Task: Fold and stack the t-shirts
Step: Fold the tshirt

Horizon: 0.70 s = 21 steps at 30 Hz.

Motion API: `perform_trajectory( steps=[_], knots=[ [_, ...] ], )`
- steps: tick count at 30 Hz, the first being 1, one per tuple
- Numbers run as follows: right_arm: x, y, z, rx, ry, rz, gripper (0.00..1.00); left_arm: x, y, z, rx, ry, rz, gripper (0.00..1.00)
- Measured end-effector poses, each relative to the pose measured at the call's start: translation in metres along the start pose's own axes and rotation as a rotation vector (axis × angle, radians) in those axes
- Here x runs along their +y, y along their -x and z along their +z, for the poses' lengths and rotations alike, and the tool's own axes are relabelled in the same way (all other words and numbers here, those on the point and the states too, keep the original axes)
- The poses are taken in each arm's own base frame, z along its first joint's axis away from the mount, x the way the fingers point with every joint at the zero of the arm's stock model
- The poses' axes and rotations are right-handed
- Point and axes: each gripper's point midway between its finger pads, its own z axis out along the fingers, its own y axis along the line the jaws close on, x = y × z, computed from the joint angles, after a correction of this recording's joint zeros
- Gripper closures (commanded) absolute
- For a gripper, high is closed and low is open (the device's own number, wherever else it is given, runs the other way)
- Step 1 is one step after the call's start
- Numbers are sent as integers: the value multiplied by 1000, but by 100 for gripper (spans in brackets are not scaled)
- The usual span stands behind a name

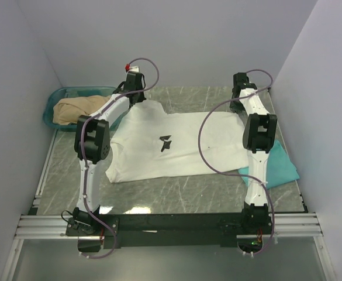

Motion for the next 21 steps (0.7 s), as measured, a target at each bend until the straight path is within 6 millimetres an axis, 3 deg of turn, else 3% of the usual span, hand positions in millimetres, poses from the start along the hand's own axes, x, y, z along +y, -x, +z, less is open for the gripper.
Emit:
perform_trajectory(
  steps=[1,2,11,21],
  knots=[
    [0,-1,0,2,-3,-1,99,1,-1,-1,2,1,0,100],
    [0,-1,0,3,-6,-1,100,1,-2,-3,5,2,0,100],
    [-4,-9,-8,12,-29,-13,100,5,-6,-29,6,-3,-7,100],
    [-1,-8,-41,-33,-24,-28,100,-2,-21,-86,-12,-40,-27,100]
  ],
)
